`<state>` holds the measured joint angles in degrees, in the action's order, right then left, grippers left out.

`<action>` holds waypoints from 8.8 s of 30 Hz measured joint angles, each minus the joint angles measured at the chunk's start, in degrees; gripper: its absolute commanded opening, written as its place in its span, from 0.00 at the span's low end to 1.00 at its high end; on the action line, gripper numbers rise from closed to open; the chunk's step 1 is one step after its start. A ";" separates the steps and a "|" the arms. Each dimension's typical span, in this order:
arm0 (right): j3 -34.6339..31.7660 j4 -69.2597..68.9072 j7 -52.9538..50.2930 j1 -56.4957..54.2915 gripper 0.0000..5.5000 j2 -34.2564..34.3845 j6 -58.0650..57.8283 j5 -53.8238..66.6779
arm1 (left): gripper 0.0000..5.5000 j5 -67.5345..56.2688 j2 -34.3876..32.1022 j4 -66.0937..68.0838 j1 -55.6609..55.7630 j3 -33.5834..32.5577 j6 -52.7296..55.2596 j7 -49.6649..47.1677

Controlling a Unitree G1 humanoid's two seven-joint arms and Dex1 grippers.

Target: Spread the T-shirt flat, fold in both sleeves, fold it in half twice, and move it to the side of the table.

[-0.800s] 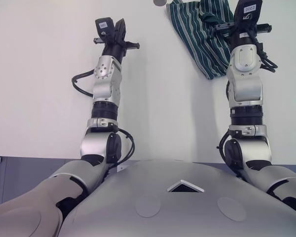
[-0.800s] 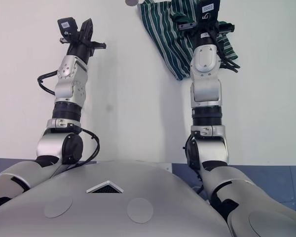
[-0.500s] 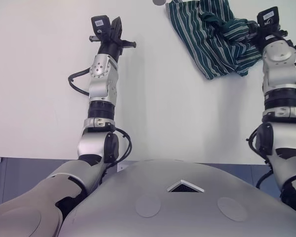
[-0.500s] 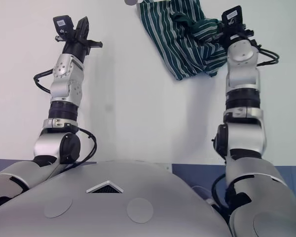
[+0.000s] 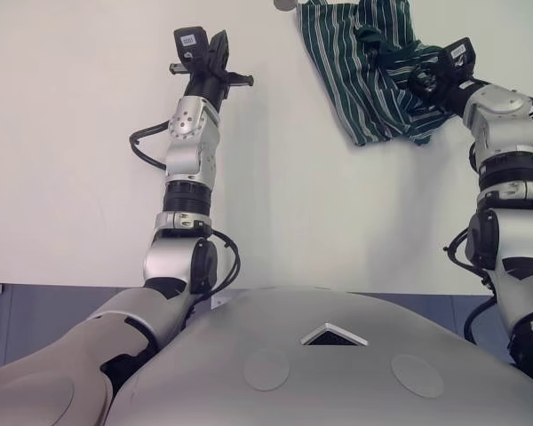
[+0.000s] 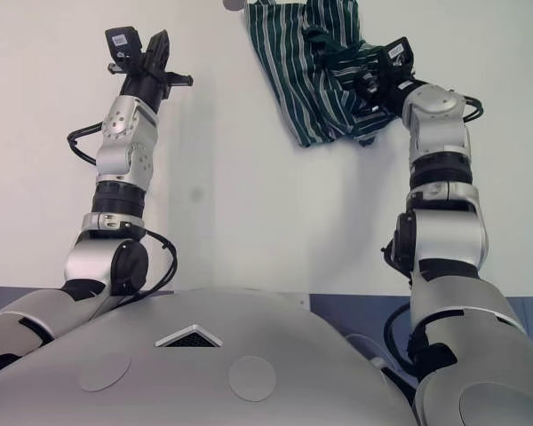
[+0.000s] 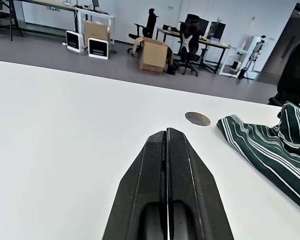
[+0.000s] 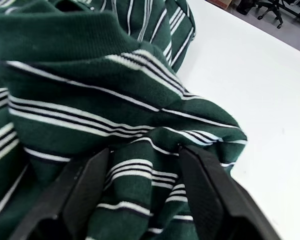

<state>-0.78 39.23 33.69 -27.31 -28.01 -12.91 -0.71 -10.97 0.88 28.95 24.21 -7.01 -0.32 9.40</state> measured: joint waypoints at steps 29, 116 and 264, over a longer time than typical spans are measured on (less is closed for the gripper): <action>7.77 -31.08 28.38 13.71 0.07 -14.26 -4.45 11.39 | 0.00 0.36 -1.01 0.66 -0.89 0.66 1.04 -0.23; 10.42 11.17 20.46 -48.66 0.00 -9.69 18.60 -2.94 | 0.00 0.57 -21.78 38.14 49.11 2.45 -5.16 32.40; -16.04 -58.32 -0.28 30.73 0.26 -7.31 -48.07 22.44 | 0.09 -13.08 -24.65 -41.86 -19.60 20.27 47.94 24.80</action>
<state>-16.82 -19.08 33.40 3.41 -35.32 -60.97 21.74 -24.04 -23.77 -12.91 4.61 13.25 47.61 34.20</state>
